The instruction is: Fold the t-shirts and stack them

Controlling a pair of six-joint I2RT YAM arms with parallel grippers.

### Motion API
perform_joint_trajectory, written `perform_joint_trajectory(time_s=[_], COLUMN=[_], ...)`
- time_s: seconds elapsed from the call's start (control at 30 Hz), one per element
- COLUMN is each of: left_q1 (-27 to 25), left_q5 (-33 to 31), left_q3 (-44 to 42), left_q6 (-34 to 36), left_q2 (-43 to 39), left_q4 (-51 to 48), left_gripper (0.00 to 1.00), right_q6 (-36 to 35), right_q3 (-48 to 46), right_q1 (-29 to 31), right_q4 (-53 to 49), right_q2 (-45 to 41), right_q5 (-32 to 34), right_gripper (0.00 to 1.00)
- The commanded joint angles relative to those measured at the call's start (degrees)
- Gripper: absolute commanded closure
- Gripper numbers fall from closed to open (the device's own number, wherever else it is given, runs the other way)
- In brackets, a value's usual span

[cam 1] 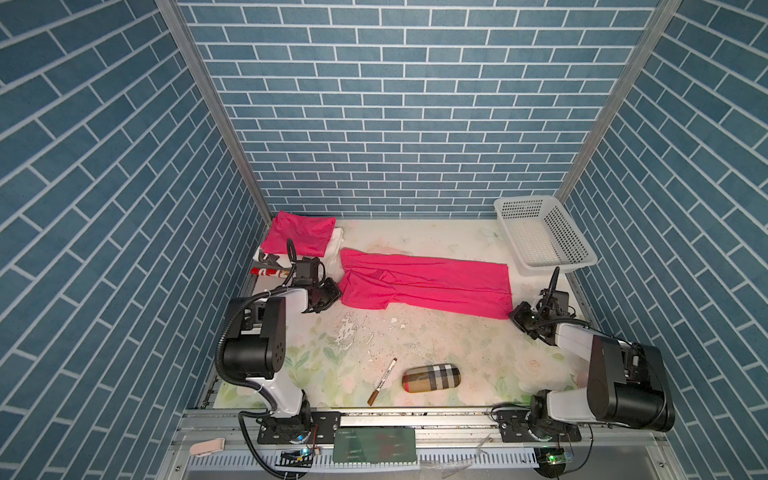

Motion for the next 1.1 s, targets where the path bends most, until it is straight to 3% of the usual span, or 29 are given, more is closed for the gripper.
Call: perform_joint_trajectory(time_s=[0.0,0.5,0.73,0.87,1.07], left_q1=[0.8,5.1,10.4,11.6,11.6], left_q5=[-2.2,0.1,2.1,5.5,8.4], left_q3=[-1.2,-5.4,-11.7,-13.0,-13.8], left_q6=[0.0,5.1,4.5,4.5,4.3], left_q2=[1.3,-11.0,-14.1,-14.0,-14.3], left_q4=[-1.2,-10.6,-9.5,-7.7,-6.3], left_gripper=[0.98,1.00,1.00,1.00,1.00], right_q6=[0.0,-2.0,-2.7,-3.0,-3.7], right_q3=[1.9,2.4,-0.7,0.0,0.2], right_q1=[-0.1,-4.9,-8.6,-8.4,-6.1], right_q4=[-0.2,-6.7,-7.0,-5.8,-5.4], right_q2=[-0.4,-5.9,-7.6,-5.6,-3.3], right_q5=[0.8,2.9,3.0,-0.8,-0.5], right_gripper=[1.00,1.00,1.00,1.00,0.99])
